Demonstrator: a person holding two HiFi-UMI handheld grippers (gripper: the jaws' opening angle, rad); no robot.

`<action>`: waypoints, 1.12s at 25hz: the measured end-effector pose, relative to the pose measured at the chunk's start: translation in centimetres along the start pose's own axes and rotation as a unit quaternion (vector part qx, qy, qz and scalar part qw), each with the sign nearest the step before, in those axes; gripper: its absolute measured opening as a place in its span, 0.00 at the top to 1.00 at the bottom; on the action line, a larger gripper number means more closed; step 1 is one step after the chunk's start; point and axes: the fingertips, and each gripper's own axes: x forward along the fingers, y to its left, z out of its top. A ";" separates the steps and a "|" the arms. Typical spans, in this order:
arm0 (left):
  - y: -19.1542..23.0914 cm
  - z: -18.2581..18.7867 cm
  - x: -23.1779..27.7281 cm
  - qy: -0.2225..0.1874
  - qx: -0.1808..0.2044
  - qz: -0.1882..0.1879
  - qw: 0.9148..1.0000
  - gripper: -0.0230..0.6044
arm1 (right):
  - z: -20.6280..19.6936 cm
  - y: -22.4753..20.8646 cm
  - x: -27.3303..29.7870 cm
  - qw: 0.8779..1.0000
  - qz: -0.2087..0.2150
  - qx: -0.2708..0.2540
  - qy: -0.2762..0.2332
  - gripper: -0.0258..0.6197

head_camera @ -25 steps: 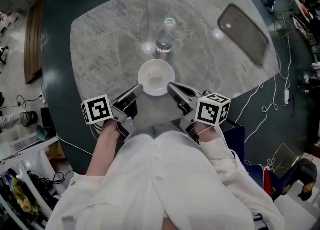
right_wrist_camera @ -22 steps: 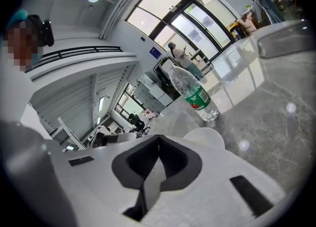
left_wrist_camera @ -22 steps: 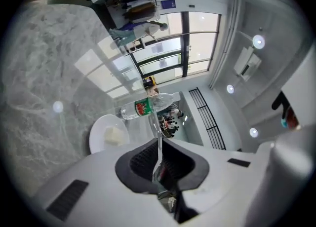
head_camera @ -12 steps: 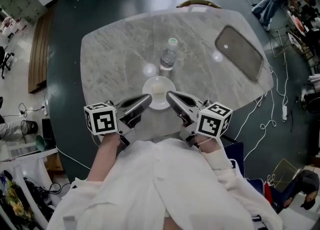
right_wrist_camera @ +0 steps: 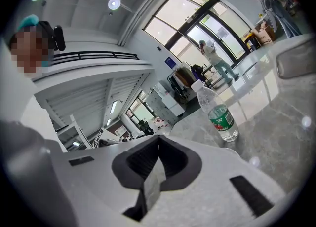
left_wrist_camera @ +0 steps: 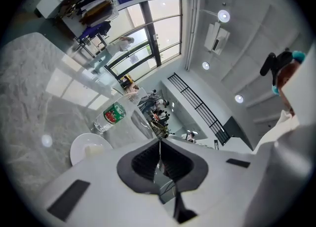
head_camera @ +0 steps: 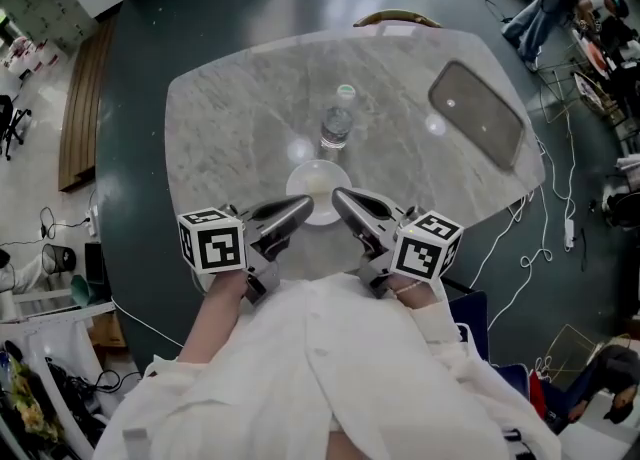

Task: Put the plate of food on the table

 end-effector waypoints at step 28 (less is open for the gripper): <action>2.1 -2.4 -0.2 0.026 -0.008 0.078 0.997 0.93 | -2.3 -0.2 0.1 0.999 -0.013 0.009 0.033 0.96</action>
